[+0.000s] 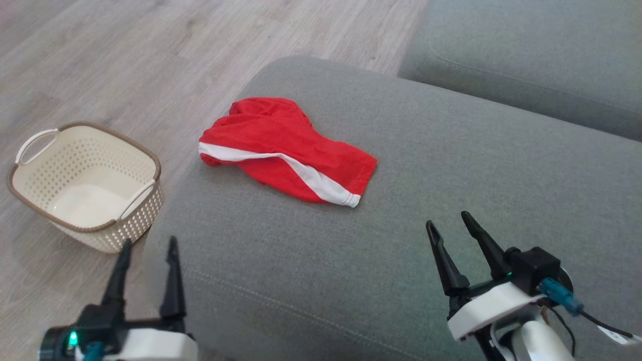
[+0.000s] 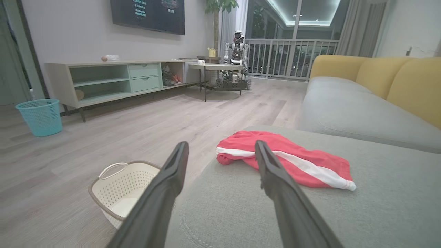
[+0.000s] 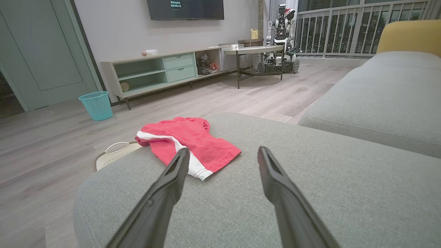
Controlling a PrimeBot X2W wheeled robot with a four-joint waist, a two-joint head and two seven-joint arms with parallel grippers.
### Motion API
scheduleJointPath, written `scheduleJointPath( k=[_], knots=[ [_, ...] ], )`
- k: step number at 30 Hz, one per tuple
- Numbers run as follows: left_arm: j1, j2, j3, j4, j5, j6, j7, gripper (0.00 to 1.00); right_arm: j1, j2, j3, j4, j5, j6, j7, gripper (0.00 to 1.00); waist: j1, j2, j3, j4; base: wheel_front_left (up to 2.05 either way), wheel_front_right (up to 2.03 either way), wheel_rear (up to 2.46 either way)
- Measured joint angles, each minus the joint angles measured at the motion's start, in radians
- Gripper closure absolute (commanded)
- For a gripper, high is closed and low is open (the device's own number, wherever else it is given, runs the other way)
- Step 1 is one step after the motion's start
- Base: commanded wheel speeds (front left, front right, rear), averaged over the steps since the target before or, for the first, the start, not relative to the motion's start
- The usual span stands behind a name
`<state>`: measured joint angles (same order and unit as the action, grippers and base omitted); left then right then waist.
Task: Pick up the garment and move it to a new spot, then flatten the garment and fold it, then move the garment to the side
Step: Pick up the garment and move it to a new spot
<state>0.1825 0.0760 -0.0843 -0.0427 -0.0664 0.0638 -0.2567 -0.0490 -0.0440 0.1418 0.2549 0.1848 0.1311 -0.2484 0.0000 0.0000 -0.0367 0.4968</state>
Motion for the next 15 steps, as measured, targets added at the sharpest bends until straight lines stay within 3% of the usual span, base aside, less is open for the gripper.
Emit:
scheduleJointPath(
  k=[7, 15],
  knots=[
    [-0.124, 0.055, 0.007, 0.161, -0.081, -0.125, 0.033, 0.00, -0.005, -0.001, -0.050, -0.030, -0.042, 0.000, 0.002, 0.00, 0.0000, 0.0000, 0.076, 0.004, 0.00, 0.00, 0.00],
    [-0.457, 0.147, -0.002, 0.313, -0.193, -0.185, 0.156, 0.00, -0.103, -0.002, -0.049, -0.138, -0.106, 0.000, 0.060, 0.00, 0.0000, 0.0000, 0.196, -0.039, 0.00, 0.00, 0.00]
  ],
)
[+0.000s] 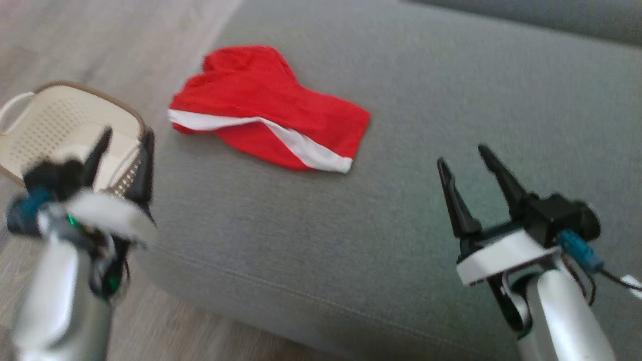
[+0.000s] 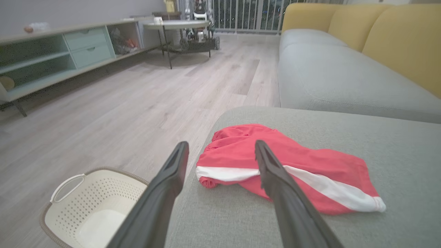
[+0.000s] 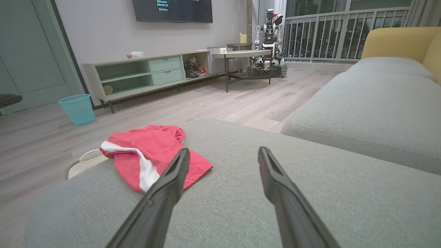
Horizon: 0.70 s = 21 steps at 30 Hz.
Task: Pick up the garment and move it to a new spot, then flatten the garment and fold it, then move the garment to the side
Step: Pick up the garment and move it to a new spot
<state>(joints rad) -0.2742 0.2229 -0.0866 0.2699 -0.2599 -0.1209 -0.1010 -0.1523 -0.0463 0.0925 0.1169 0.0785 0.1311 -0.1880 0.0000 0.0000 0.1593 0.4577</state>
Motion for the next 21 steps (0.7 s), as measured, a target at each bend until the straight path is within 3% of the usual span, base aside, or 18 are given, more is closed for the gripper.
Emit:
scheduleJointPath(
  k=[3, 11, 21],
  knots=[
    [-0.134, 0.042, -0.031, 0.103, -0.068, -0.004, 0.064, 0.00, -0.029, -0.002, 0.006, -0.046, -0.021, 0.000, 0.028, 0.00, 0.0000, 0.0000, 0.055, -0.027, 0.00, 0.00, 0.00],
    [-0.426, 0.150, -0.227, 0.371, -0.278, -0.011, 0.190, 0.00, -0.090, -0.007, 0.042, -0.157, -0.076, 0.000, 0.091, 0.00, 0.0000, 0.0000, 0.189, -0.111, 0.00, 0.00, 0.00],
    [-0.576, 0.186, -0.366, 0.639, -0.437, -0.011, 0.280, 0.00, -0.099, -0.011, 0.057, -0.220, -0.105, 0.000, 0.119, 0.00, 0.0000, 0.0000, 0.267, -0.225, 0.00, 0.00, 0.00]
  ],
)
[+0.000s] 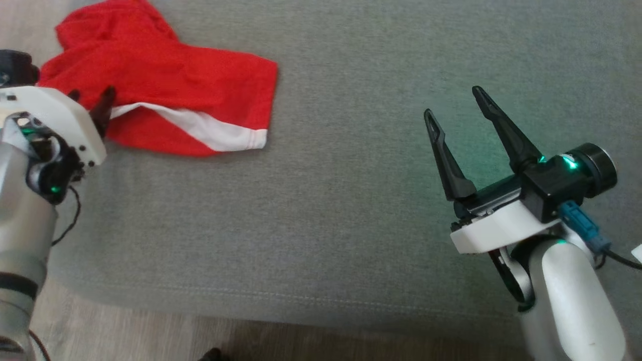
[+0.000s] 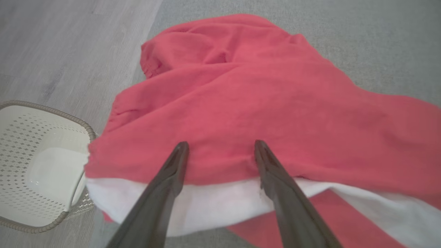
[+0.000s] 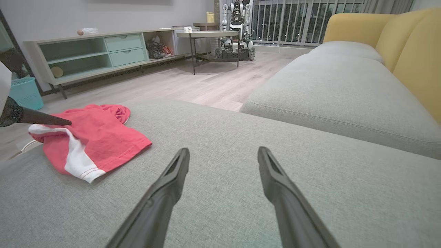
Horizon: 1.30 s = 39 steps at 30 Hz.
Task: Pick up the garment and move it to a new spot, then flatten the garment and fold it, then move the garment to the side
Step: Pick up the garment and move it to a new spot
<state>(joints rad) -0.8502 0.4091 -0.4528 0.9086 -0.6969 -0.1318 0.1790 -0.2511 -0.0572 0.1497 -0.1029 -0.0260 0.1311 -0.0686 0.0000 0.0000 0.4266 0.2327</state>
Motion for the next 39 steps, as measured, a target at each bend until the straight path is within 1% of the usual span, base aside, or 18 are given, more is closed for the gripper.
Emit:
scheduleJointPath(
  k=[4, 5, 6, 7, 8, 10, 15, 20, 24, 26, 30, 34, 36, 39],
  knots=[
    [-0.038, 0.011, -0.038, 0.059, -0.037, 0.000, 0.024, 0.00, -0.001, 0.000, 0.001, -0.013, 0.000, 0.000, 0.003, 0.00, 0.0000, 0.0000, 0.021, -0.028, 0.00, 0.00, 0.00],
    [-0.044, 0.011, -0.053, 0.067, -0.045, 0.000, 0.033, 0.86, -0.001, 0.000, 0.001, -0.015, 0.000, 0.000, 0.003, 0.00, 0.0000, 0.0000, 0.024, -0.033, 0.00, 0.00, 0.00],
    [-0.046, 0.011, -0.065, 0.069, -0.057, 0.000, 0.044, 0.86, -0.001, 0.000, 0.000, -0.016, 0.000, 0.000, 0.003, 0.00, 0.0000, 0.0000, 0.027, -0.037, 0.00, 0.00, 0.00],
    [-0.047, 0.011, -0.079, 0.072, -0.075, 0.000, 0.065, 1.00, -0.001, 0.000, -0.001, -0.017, 0.000, 0.000, 0.003, 0.00, 0.0000, 0.0000, 0.028, -0.040, 0.00, 0.00, 0.00],
    [-0.047, 0.011, -0.094, 0.072, -0.090, 0.001, 0.080, 1.00, -0.001, 0.000, -0.002, -0.017, 0.000, 0.000, 0.002, 0.00, 0.0000, 0.0000, 0.028, -0.042, 0.00, 0.00, 0.00],
    [-0.050, 0.020, -0.112, 0.074, -0.101, 0.001, 0.070, 1.00, 0.000, 0.000, -0.006, -0.018, 0.000, 0.000, 0.002, 0.00, 0.0000, 0.0000, 0.026, -0.043, 0.00, 0.00, 0.00],
    [-0.057, 0.028, -0.153, 0.091, -0.112, 0.000, -0.006, 1.00, 0.000, 0.000, -0.010, -0.010, 0.001, 0.000, -0.003, 0.00, 0.0000, 0.0000, 0.007, -0.040, 0.00, 0.00, 0.00],
    [-0.098, 0.038, -0.158, 0.087, -0.119, 0.000, -0.167, 1.00, 0.000, 0.000, -0.013, 0.020, 0.020, 0.000, -0.024, 0.00, 0.0000, 0.0000, -0.036, -0.035, 0.00, 0.00, 0.00],
    [-0.141, 0.039, -0.160, 0.063, -0.113, 0.000, -0.297, 1.00, 0.004, 0.000, -0.024, 0.055, 0.049, 0.000, -0.051, 0.00, 0.0000, 0.0000, -0.094, -0.032, 0.00, 0.00, 0.00],
    [-0.144, 0.039, -0.161, 0.042, -0.114, 0.000, -0.341, 1.00, 0.013, 0.000, -0.030, 0.072, 0.063, 0.000, -0.064, 0.00, 0.0000, 0.0000, -0.129, -0.033, 0.00, 0.00, 0.00],
    [-0.142, 0.035, -0.181, -0.036, -0.117, 0.000, -0.376, 1.00, 0.038, 0.000, -0.049, 0.103, 0.087, 0.000, -0.083, 0.00, 0.0000, 0.0000, -0.200, -0.039, 0.00, 0.00, 0.00],
    [-0.125, 0.009, -0.183, -0.149, -0.146, 0.002, -0.379, 1.00, 0.049, 0.000, -0.062, 0.119, 0.101, 0.000, -0.095, 0.00, 0.0000, 0.0000, -0.262, -0.055, 0.00, 0.00, 0.00],
    [-0.103, -0.006, -0.184, -0.212, -0.156, 0.017, -0.379, 1.00, 0.054, 0.001, -0.067, 0.122, 0.107, 0.000, -0.100, 0.00, 0.0000, 0.0001, -0.283, -0.073, 0.00, 0.00, 0.00],
    [-0.055, -0.040, -0.185, -0.318, -0.180, 0.057, -0.370, 1.00, 0.057, 0.001, -0.078, 0.122, 0.108, 0.000, -0.107, 0.00, 0.0000, 0.0001, -0.300, -0.111, 0.00, 0.00, 0.00]
  ],
)
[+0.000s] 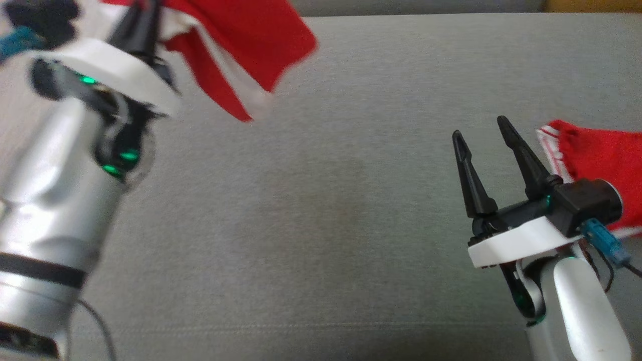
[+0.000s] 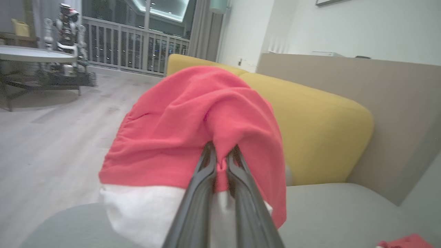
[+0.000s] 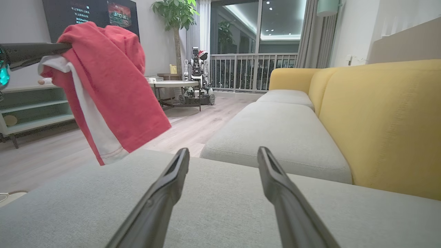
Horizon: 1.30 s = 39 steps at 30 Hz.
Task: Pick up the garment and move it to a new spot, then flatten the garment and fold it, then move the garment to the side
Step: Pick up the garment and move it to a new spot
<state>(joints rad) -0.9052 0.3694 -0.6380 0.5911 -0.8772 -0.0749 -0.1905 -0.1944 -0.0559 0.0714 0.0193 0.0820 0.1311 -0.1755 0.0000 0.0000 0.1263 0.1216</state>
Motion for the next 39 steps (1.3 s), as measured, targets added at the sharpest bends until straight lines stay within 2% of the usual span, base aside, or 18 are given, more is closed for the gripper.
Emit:
scheduleJointPath(
  k=[8, 13, 19, 25, 26, 27, 28, 31, 35, 39],
  knots=[
    [0.108, -0.106, -0.031, -0.287, -0.042, 0.148, 0.037, 1.00, -0.005, 0.000, -0.007, -0.028, 0.011, 0.000, -0.002, 0.00, 0.0000, 0.0000, -0.004, -0.130, 0.00, 0.00, 0.00],
    [0.166, -0.161, -0.071, -0.329, -0.008, 0.248, 0.025, 1.00, -0.025, 0.000, 0.017, -0.045, 0.016, 0.000, -0.002, 0.00, 0.0000, 0.0000, 0.015, -0.223, 0.00, 0.00, 0.00],
    [0.220, -0.183, -0.118, -0.152, 0.042, 0.332, 0.013, 1.00, -0.046, 0.000, 0.035, -0.080, 0.016, 0.000, -0.002, 0.00, 0.0000, 0.0000, 0.053, -0.313, 0.00, 0.00, 0.00],
    [0.227, -0.201, -0.173, 0.081, 0.102, 0.347, 0.003, 1.00, -0.046, 0.000, 0.090, -0.067, 0.006, 0.000, 0.001, 0.00, 0.0000, 0.0000, 0.099, -0.353, 0.00, 0.00, 0.00],
    [0.225, -0.205, -0.183, 0.107, 0.108, 0.343, 0.000, 0.87, -0.046, 0.000, 0.091, -0.064, 0.006, 0.000, 0.001, 0.00, 0.0000, 0.0000, 0.102, -0.354, 0.00, 0.00, 0.00],
    [0.224, -0.214, -0.186, 0.126, 0.115, 0.338, -0.011, 0.35, -0.046, 0.000, 0.090, -0.063, 0.006, 0.000, 0.001, 0.00, 0.0000, 0.0000, 0.104, -0.352, 0.00, 0.00, 0.00],
    [0.222, -0.223, -0.186, 0.137, 0.119, 0.334, -0.022, 0.00, -0.046, 0.000, 0.089, -0.061, 0.007, 0.000, 0.001, 0.00, 0.0000, 0.0000, 0.104, -0.347, 0.00, 0.00, 0.00],
    [0.208, -0.236, -0.185, 0.162, 0.129, 0.311, -0.043, 0.00, -0.046, 0.000, 0.089, -0.052, 0.007, 0.000, 0.001, 0.00, 0.0000, 0.0000, 0.097, -0.325, 0.00, 0.00, 0.00],
    [0.194, -0.230, -0.157, 0.150, 0.158, 0.302, -0.058, 0.00, -0.045, 0.000, 0.083, -0.031, 0.007, 0.000, -0.001, 0.00, 0.0000, 0.0000, 0.073, -0.288, 0.00, 0.00, 0.00],
    [0.228, -0.194, -0.080, 0.028, 0.202, 0.304, -0.059, 0.00, -0.031, 0.000, 0.067, -0.011, 0.007, 0.000, -0.001, 0.00, 0.0000, 0.0000, 0.032, -0.245, 0.00, 0.00, 0.00]
  ],
)
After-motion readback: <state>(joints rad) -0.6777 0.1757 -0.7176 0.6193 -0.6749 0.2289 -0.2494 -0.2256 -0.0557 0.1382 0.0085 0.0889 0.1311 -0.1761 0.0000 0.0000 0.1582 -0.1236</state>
